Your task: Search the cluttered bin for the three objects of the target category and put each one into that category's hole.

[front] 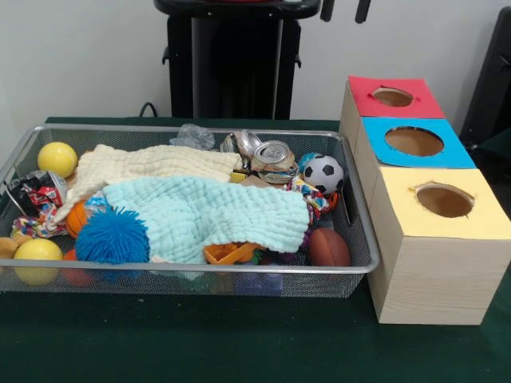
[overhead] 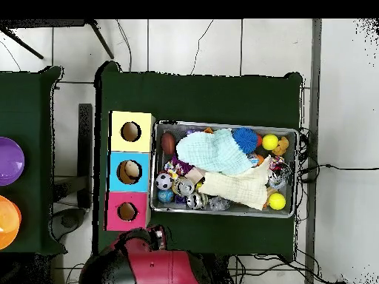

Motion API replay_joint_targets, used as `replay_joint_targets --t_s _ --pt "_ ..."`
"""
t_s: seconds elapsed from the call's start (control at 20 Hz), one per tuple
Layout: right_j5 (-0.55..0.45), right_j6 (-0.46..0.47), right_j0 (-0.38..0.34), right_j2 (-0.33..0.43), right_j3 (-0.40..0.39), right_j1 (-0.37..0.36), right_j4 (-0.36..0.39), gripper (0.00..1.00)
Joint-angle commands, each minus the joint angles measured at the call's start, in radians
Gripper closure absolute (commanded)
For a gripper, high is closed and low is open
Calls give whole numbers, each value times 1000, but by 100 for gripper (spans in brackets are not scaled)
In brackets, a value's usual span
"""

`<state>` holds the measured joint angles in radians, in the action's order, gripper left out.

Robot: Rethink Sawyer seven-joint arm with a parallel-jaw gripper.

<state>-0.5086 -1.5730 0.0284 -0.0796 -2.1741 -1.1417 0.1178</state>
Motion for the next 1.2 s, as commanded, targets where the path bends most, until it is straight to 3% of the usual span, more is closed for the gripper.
replay_joint_targets --t_s 0.05,0.35,0.55,1.2 --pt "147 -144 -67 10 109 178 60 0" --pt "207 -91 -143 63 141 243 47 0" --pt "251 -91 -144 54 166 285 68 0" --pt "389 -88 -192 97 153 318 103 0"
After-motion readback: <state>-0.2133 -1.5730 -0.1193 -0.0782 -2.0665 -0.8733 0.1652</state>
